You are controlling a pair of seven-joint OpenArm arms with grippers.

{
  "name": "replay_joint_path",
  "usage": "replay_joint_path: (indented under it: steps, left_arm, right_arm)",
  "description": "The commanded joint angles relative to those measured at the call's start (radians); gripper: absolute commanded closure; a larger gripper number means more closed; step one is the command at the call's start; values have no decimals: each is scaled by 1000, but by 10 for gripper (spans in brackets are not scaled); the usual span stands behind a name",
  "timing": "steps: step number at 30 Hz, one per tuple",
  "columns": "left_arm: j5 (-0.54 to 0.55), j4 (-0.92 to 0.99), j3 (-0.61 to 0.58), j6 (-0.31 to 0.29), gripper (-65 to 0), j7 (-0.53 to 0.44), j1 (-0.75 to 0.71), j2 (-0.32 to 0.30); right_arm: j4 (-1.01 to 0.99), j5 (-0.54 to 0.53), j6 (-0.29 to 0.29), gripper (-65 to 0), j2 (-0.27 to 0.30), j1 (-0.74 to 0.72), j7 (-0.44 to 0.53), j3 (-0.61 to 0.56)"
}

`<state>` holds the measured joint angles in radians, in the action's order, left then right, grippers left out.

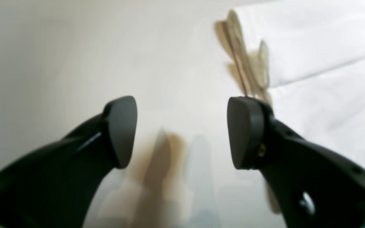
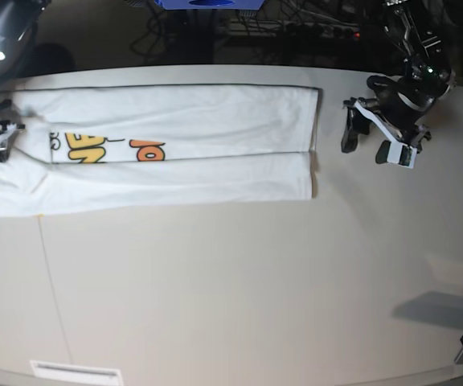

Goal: Fold the T-shirt properly
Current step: 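Move the left gripper to the strip's collar end and grasp it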

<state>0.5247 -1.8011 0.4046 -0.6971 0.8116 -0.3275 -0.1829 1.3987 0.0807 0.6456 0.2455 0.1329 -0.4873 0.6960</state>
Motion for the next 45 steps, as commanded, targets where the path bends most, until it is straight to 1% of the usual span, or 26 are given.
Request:
replay_joint_path:
  steps: [1, 3, 5, 6, 9, 11, 14, 16, 19, 21, 23, 30, 33, 40, 42, 45]
  left_arm:
    - [44, 10, 7, -1, -443, -4, 8, -11]
    - [108, 40, 6, -1, -443, 7, 8, -23]
    - [211, 73, 1, -1, -448, 16, 8, -33]
    - [268, 90, 6, -1, -460, 27, 8, -34]
    - [421, 131, 6, -1, -507, 64, 8, -73]
    - [473, 137, 6, -1, -531, 67, 8, -85]
    - [486, 145, -2, -1, -541, 71, 24, -97]
    - [487, 165, -3, -1, -541, 111, 38, -91]
    - [484, 218, -28, -1, -541, 203, 98, -59]
    - [478, 254, -34, -1, -539, 228, 120, -36]
    - [476, 274, -54, -1, -537, 228, 130, -20]
    - [476, 283, -175, -1, -537, 225, 135, -14]
    - [476, 287, -187, -1, -536, 225, 133, -14]
    - [476, 390, -187, -1, -534, 210, 143, -13]
    - [476, 410, -215, -1, -534, 190, 152, -7]
    - [476, 429, -241, -1, -532, 187, 156, 0]
  right_arm:
    - [0, 51, -2, -210, 8, 11, -69, 3]
    - [0, 51, 0, -210, 8, 11, -69, 1]
    - [0, 51, 0, -210, 8, 11, -69, 1]
    - [0, 51, 0, -210, 8, 11, -69, 1]
    - [-2, 52, 0, -210, 8, 11, -69, -29]
    - [-2, 54, 0, -210, 10, 12, -69, -58]
    - [-2, 54, -2, -210, 8, 12, -69, -66]
    - [-2, 54, -2, -210, 7, 11, -69, -66]
    - [-2, 54, -7, -210, 7, 11, -69, -66]
    - [-2, 54, -7, -210, 7, 11, -70, -65]
    - [-2, 54, -7, -210, 7, 11, -70, -62]
    - [-2, 54, -7, -209, 7, 11, -72, -60]
    - [-2, 54, -7, -209, 7, 11, -72, -58]
    - [0, 54, -7, -209, 7, 11, -75, -58]
    - [0, 54, -7, -209, 7, 11, -75, -58]
    - [0, 54, -7, -209, 7, 11, -77, -58]
